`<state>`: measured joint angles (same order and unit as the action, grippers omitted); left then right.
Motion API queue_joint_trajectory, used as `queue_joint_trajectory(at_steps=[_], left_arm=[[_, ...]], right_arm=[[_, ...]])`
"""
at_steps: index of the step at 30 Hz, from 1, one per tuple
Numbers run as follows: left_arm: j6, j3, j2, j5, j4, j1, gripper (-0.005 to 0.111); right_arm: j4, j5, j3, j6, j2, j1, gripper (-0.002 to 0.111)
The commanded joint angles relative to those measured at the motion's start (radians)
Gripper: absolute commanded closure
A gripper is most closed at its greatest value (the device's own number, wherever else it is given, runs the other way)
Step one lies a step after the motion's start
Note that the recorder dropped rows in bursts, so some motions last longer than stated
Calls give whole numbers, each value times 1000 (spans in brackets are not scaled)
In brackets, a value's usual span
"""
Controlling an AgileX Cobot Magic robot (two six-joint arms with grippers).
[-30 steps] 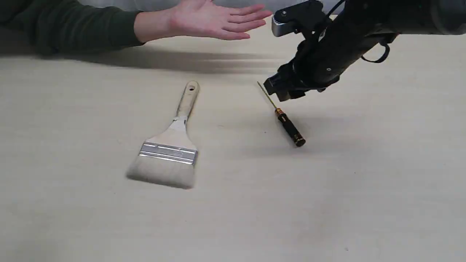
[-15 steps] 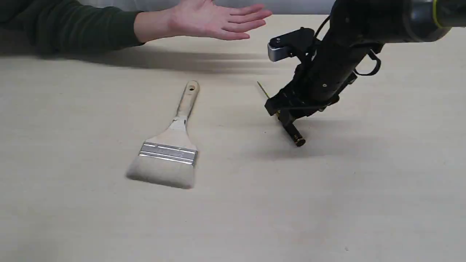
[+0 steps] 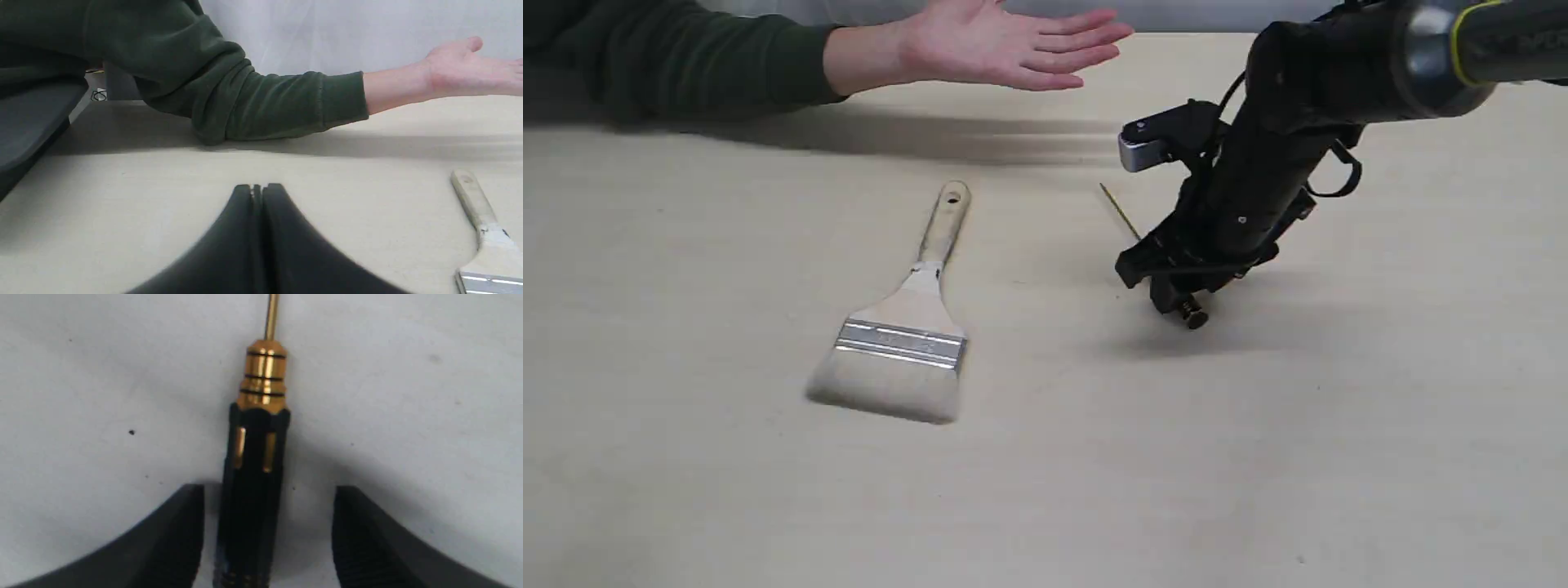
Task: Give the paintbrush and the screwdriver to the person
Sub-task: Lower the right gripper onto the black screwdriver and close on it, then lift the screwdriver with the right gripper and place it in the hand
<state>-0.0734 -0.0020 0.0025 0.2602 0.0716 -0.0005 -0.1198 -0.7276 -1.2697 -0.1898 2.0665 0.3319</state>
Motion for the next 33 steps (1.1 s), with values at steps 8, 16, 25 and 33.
queue_joint_trajectory(at_steps=[8, 16, 25, 33], left_arm=[[-2, 2, -2, -12, -1, -7, 107], [-2, 2, -2, -9, -5, -7, 107], [-2, 2, -2, -9, -5, -7, 107], [-2, 2, -2, -9, -5, -7, 107]], right_arm=[[9, 20, -4, 3, 26, -6, 74], [36, 21, -4, 3, 26, -6, 103], [109, -15, 4, 86, -48, -6, 104], [207, -11, 87, 199, -210, -6, 104]])
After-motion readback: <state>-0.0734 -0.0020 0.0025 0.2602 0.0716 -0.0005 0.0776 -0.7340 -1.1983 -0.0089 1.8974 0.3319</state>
